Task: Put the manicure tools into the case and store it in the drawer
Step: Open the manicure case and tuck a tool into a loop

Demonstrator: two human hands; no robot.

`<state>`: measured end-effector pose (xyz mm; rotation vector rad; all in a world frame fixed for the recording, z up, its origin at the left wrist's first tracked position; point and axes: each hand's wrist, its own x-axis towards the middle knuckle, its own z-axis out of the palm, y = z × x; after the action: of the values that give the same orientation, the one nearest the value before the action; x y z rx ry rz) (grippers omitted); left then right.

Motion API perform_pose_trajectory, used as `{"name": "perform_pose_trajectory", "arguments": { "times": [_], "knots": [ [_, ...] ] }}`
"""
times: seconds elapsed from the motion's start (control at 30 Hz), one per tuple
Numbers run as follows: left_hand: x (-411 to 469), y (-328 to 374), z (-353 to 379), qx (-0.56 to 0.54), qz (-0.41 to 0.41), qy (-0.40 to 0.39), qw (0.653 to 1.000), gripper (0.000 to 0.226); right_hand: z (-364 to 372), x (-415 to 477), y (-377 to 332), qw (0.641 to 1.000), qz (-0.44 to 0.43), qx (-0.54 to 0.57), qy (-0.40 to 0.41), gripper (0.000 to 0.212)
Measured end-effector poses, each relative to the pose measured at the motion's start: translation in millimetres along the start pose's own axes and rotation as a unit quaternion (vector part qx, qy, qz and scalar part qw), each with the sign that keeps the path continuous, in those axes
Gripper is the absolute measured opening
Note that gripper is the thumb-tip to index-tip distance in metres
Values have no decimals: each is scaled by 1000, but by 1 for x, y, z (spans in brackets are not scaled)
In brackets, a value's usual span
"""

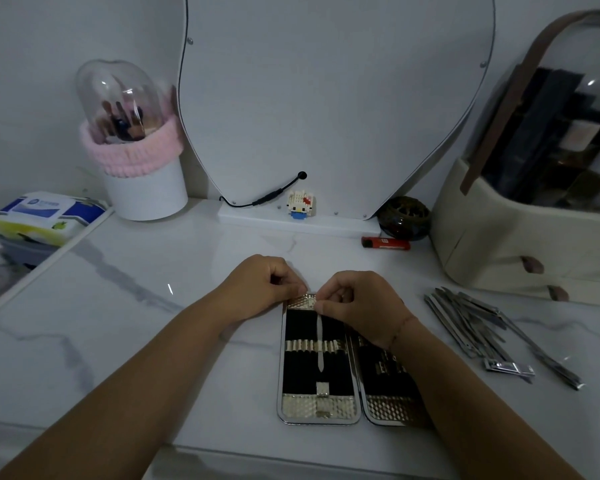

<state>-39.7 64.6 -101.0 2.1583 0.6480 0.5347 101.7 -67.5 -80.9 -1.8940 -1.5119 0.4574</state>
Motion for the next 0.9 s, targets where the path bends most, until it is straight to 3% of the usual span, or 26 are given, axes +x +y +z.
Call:
{"name": "perform_pose_trajectory", "arguments": {
  "times": [0.23,0.4,0.47,0.57,0.9],
  "knots": [
    [-1,1,0,-14,-1,2,1000,2,-13,-5,-1,1000,-14,1,0,8],
    [-2,3,1,-38,-9,4,999,6,-69,-27,36,984,78,-60,150,8],
    [-2,4,2,-41,-7,1,999,9,-85,-39,56,971,135,-97,174,10],
    [-2,5,2,-44,-5,3,999,14,-90,-50,72,963,183,-95,175,11],
    [-5,5,3,-34,-17,13,999,11,-87,-46,71,959,211,-131,135,14]
  ]
}}
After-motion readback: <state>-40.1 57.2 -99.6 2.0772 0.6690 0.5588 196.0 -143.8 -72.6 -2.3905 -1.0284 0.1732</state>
